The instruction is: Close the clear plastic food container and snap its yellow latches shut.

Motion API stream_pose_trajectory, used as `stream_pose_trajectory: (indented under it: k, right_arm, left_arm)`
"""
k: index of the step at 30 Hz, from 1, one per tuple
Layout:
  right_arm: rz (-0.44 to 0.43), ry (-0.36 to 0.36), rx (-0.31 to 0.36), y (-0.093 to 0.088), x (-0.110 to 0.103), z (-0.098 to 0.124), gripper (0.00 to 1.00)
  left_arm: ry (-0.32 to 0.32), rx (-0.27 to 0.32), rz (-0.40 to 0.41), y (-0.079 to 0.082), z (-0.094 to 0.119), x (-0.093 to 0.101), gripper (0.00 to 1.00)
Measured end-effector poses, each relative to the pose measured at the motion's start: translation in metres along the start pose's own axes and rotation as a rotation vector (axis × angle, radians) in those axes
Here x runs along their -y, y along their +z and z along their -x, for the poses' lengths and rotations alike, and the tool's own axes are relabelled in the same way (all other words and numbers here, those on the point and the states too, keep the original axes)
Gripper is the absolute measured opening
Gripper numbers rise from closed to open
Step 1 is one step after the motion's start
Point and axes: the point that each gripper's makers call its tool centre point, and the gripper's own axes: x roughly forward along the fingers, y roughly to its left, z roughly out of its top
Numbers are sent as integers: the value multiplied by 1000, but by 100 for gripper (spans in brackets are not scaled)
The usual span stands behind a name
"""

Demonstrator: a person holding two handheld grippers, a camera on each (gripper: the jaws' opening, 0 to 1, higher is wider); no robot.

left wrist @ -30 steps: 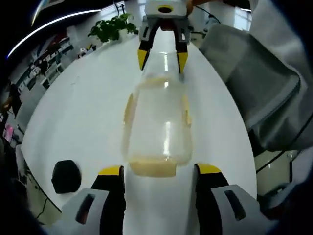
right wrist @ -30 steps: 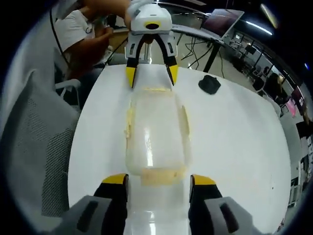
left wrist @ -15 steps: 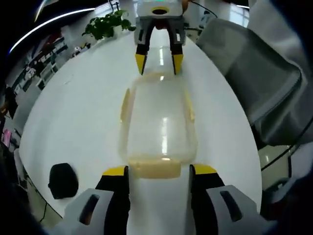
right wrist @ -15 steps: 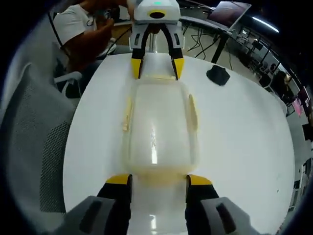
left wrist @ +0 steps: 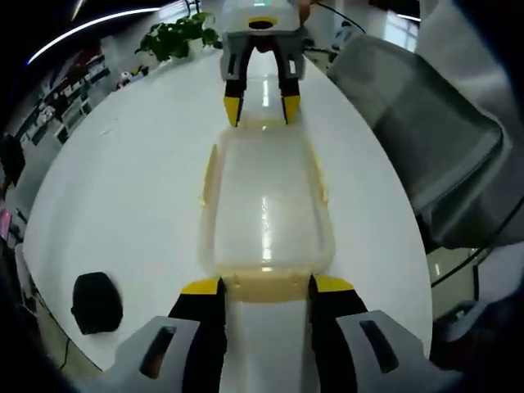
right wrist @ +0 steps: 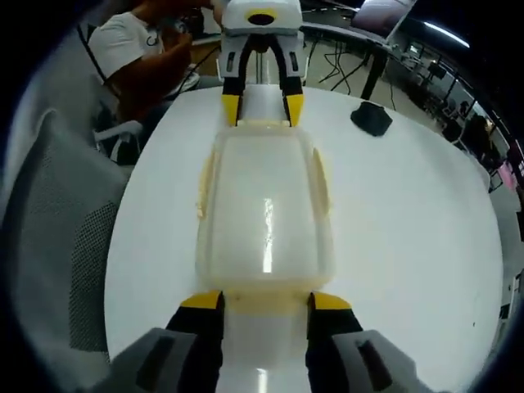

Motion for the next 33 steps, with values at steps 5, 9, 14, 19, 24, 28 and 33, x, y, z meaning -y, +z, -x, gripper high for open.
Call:
stream_pose_trajectory:
  k: [5, 9, 14, 19, 24, 28, 33]
  right_arm:
    - [3, 1, -6, 0, 0, 0, 37]
    - [29, 0, -11, 1, -1, 1, 37]
    - [43, -4, 13, 13, -3, 10, 37]
    - [57, -11, 39, 24, -2, 22, 37]
    - [72, -12, 51, 30, -4, 37, 37]
    - [77, -12, 54, 30, -5, 52, 37]
    - [80, -16, 59, 27, -8, 72, 37]
  left_arm:
    - [2, -10, 0, 0, 0, 1, 38]
    - [-1, -12, 19, 0, 1, 4, 37]
    - [3, -29, 24, -1, 13, 9, 37]
    - [19, -47, 21, 4, 30, 9, 37]
    - [18, -53, 40, 15, 44, 12, 37]
    - [19, -55, 44, 28, 54, 15, 37]
    - [30, -53, 32, 46, 60, 16, 37]
